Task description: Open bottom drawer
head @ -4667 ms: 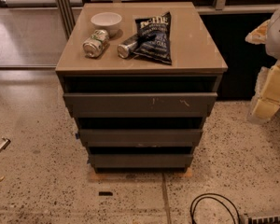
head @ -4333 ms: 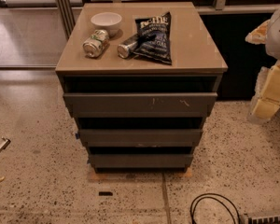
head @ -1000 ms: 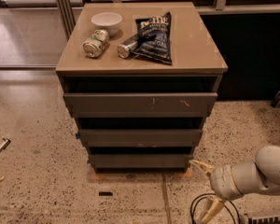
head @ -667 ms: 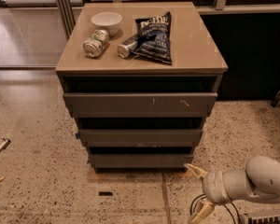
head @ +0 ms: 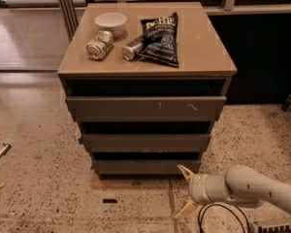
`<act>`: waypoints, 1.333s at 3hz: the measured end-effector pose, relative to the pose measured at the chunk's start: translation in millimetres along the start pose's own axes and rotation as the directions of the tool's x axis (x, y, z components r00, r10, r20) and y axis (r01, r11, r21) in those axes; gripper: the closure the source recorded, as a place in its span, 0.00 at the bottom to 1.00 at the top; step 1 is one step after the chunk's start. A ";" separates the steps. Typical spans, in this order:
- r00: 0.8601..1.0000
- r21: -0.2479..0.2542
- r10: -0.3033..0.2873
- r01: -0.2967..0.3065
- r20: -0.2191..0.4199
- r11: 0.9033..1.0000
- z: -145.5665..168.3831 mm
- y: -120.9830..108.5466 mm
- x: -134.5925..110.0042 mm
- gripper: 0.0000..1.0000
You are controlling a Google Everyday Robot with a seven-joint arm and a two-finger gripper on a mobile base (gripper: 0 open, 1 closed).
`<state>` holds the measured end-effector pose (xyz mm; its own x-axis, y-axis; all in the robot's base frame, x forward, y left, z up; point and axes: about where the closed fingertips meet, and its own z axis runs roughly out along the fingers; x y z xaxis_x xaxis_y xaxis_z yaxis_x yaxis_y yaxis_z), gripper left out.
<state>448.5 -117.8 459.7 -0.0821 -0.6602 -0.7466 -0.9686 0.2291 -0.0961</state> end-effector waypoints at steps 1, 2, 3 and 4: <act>0.998 -0.008 0.020 -0.020 -0.058 1.000 54.7 -24.4 8.8 0.00; 0.991 -0.056 0.051 -0.059 -0.127 0.997 115.8 -37.0 26.8 0.00; 0.988 -0.075 0.085 -0.095 -0.131 0.993 164.1 -43.0 38.9 0.00; 0.988 -0.075 0.085 -0.095 -0.131 0.993 164.1 -43.0 38.9 0.00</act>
Offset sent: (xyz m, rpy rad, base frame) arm 0.0922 0.0974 -0.1581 -0.1749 0.2060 0.0243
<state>525.4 -35.9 326.7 -0.1937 -0.7262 -0.6596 -0.9713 0.2366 0.0248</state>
